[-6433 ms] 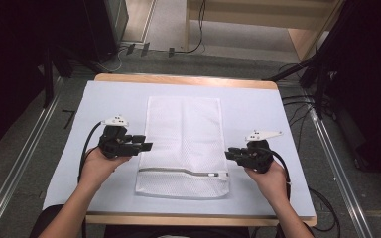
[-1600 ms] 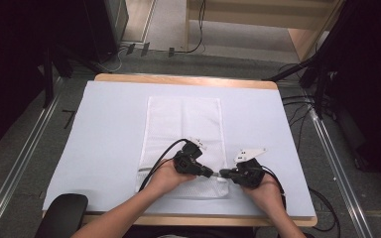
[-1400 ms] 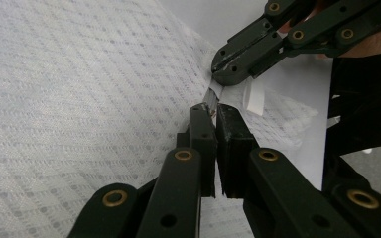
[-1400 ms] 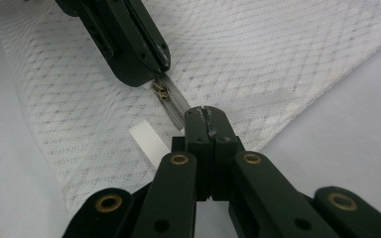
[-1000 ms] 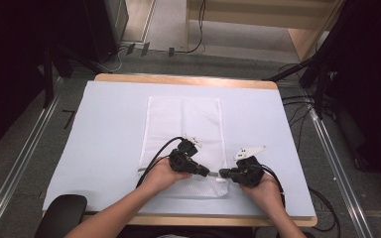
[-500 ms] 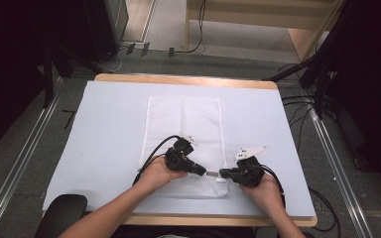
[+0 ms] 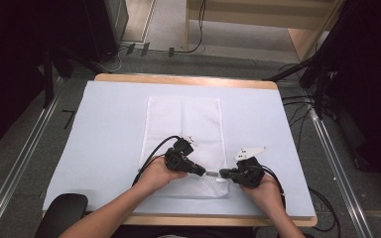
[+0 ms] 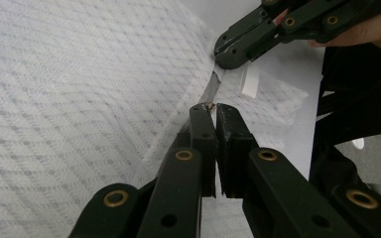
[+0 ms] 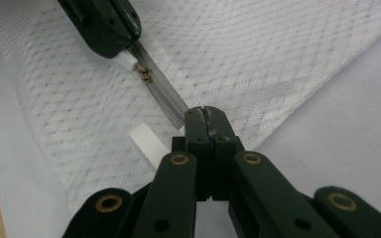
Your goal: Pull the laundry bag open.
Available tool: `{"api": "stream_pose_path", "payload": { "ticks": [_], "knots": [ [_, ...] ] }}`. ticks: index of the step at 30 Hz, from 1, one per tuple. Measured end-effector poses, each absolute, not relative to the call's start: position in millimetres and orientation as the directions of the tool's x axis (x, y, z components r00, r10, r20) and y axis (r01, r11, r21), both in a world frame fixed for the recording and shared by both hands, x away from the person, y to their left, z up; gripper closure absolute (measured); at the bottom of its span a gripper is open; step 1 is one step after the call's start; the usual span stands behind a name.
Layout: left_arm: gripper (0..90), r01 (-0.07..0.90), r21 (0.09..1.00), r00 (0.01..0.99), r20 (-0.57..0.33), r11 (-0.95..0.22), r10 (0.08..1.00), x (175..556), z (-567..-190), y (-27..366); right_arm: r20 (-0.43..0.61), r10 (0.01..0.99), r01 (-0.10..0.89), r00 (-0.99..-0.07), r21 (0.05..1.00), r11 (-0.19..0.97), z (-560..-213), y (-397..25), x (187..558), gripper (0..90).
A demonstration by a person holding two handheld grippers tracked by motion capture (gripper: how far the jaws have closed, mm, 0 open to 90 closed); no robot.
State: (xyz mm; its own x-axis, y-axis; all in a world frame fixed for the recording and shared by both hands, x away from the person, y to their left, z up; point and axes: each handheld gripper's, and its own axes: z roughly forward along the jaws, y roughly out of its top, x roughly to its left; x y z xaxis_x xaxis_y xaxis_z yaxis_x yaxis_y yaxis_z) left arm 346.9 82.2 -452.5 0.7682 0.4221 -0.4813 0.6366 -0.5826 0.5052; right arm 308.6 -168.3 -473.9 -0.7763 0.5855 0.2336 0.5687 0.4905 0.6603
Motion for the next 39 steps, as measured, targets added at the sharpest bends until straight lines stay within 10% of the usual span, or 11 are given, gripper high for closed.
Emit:
{"api": "stream_pose_path", "payload": {
  "ticks": [39],
  "knots": [
    [88.8,0.697,0.436,0.716,-0.466,-0.569,0.52,353.1,-438.3,156.1,0.23,0.588,0.569,-0.775,0.658,0.493,-473.8,-168.4,307.8,90.0]
  ]
}}
